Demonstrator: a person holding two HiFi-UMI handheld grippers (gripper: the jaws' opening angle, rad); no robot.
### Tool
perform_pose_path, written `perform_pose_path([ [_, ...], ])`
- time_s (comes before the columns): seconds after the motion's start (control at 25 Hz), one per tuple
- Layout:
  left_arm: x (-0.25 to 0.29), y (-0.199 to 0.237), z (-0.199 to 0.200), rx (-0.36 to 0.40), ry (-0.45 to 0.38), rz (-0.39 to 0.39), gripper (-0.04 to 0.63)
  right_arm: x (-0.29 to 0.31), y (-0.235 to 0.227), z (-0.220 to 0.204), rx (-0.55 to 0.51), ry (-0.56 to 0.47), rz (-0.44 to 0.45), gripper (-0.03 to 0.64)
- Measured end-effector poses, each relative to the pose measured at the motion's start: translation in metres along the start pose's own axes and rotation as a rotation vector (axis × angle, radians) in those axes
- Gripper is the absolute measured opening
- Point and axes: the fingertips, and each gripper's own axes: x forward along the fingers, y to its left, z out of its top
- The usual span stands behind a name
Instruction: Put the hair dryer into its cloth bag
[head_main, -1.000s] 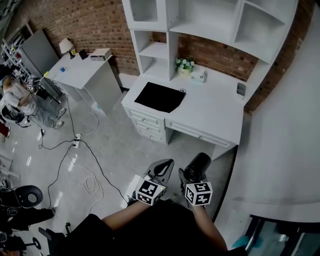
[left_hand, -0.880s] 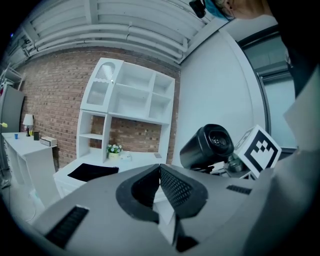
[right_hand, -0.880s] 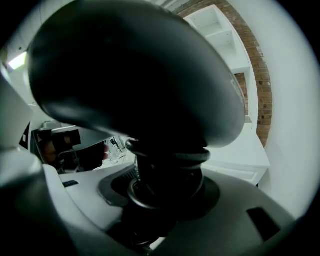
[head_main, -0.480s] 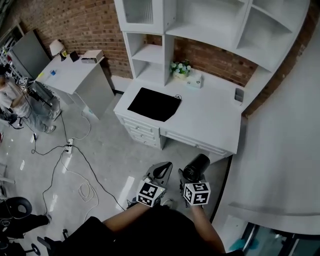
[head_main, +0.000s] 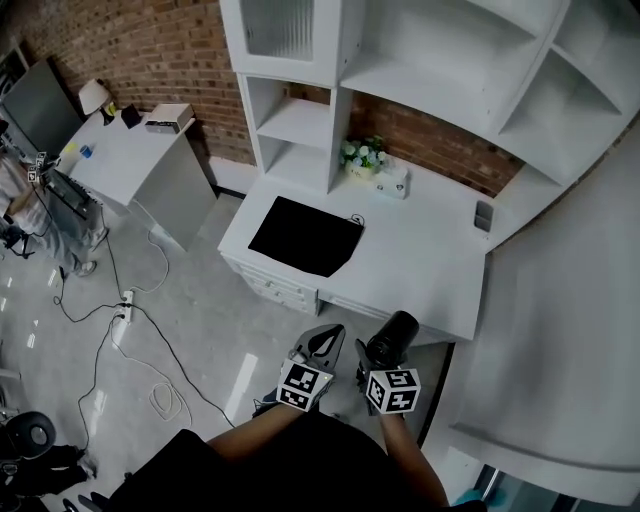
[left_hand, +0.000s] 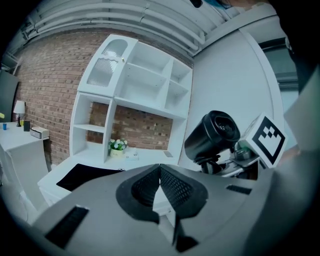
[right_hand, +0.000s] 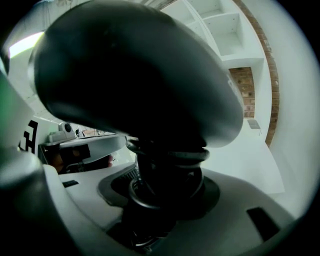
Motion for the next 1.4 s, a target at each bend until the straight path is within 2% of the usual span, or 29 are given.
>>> perform_pose_path([
  [0.24,0.038,0.049,0.014,0.0,0.028,-0.024,0.018,0.05,-0.01,0.042,-0.004,-0.006,-0.041,0.225],
  [0.44,0.065,0.082,0.015,-0.016,0.047,-0.073,0.018,0.08,-0.017,0.066,0.017,-0.018,-0.056,0.225],
  [0.56,0.072,0.105,0.011,-0.031,0.078,-0.09,0.018,0.092,-0.026,0.075,0.029,-0.016,-0.084,0.224],
  [0.96,0.127,0.159,-0.014,0.017,0.183,-0.107,0.018,0.123,-0.072,0.087,0.067,-0.009,-0.185,0.224],
  [1.04,0.14,0.163,-0.025,0.006,0.219,-0.114,0.018,0.127,-0.081,0.085,0.07,0.004,-0.186,0.224],
  [1.2,0.169,0.176,-0.049,-0.067,0.253,-0.148,0.018,0.146,-0.098,0.083,0.055,0.021,-0.163,0.224],
  [1.32,0.185,0.19,-0.062,-0.025,0.287,-0.138,0.02,0.165,-0.109,0.083,0.033,0.039,-0.132,0.224],
  [1.4,0.198,0.191,-0.076,0.004,0.345,-0.172,0.02,0.176,-0.119,0.082,0.028,0.061,-0.116,0.224],
])
